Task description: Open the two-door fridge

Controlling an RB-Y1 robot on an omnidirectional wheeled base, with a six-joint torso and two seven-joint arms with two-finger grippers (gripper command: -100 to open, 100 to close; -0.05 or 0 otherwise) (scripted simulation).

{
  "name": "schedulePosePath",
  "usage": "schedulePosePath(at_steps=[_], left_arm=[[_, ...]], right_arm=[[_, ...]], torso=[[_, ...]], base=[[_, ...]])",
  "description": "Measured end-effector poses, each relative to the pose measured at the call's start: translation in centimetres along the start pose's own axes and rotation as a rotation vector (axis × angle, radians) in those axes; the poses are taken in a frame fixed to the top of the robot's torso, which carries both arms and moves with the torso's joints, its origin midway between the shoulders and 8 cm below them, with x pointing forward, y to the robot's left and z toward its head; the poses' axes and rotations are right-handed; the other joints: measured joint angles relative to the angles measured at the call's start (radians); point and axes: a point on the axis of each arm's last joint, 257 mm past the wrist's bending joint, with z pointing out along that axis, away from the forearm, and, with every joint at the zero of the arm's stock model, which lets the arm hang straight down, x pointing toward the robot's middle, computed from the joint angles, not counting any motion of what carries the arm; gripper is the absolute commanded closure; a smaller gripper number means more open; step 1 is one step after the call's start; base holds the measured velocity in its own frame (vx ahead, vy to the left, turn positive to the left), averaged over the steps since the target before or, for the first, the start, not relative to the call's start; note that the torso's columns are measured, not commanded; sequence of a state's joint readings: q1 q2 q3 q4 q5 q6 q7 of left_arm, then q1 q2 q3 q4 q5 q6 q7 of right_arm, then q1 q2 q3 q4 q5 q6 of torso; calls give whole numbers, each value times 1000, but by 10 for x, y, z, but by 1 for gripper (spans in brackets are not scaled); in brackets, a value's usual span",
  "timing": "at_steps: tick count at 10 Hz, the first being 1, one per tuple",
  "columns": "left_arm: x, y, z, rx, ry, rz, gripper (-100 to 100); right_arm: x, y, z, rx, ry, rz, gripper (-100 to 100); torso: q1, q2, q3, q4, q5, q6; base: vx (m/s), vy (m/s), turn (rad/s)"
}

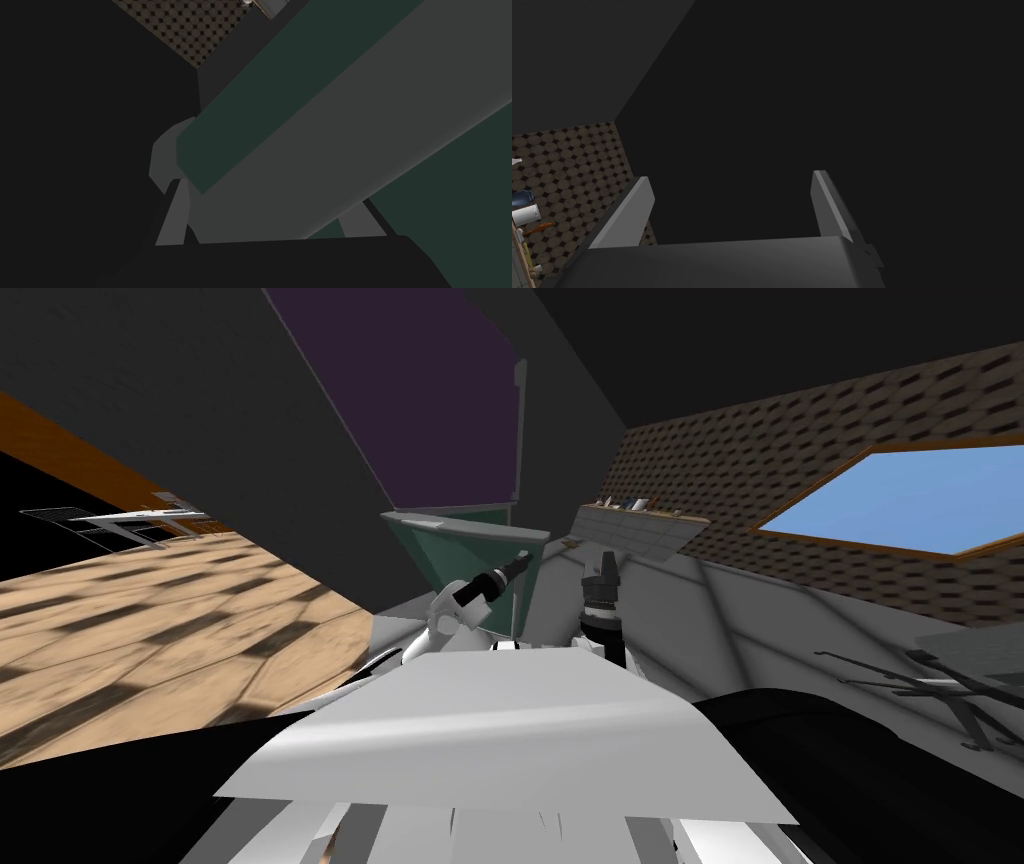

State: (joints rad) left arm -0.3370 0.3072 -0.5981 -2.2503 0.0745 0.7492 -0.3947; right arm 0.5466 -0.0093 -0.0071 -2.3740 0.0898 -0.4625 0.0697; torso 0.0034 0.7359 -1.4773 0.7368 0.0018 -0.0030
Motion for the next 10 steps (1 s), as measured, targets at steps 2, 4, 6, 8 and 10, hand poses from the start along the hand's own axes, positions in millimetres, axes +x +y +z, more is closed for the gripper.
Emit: schedulePosePath(at_steps=[2,4,6,8,10], left_arm=[[17,-18,-7,35,33,-2,-100],[13,-31,-12,45,38,-3,-100],[9,-42,-17,51,43,-5,-100],[8,-48,-22,47,59,-6,-100],[7,-60,-29,49,70,-6,-100]], right_arm=[[0,0,0,0,0,0,0],[0,0,0,0,0,0,0],[0,0,0,0,0,0,0],[0,0,0,0,0,0,0],[0,0,0,0,0,0,0]], torso=[[-1,2,2,0,-1,3],[-16,-4,-3,-1,-5,3],[-6,0,0,0,-3,3],[0,4,1,4,0,3],[-1,8,4,7,0,3]], base=[[-69,179,15],[36,-53,44],[61,-56,63],[46,-22,40],[29,-34,38]])
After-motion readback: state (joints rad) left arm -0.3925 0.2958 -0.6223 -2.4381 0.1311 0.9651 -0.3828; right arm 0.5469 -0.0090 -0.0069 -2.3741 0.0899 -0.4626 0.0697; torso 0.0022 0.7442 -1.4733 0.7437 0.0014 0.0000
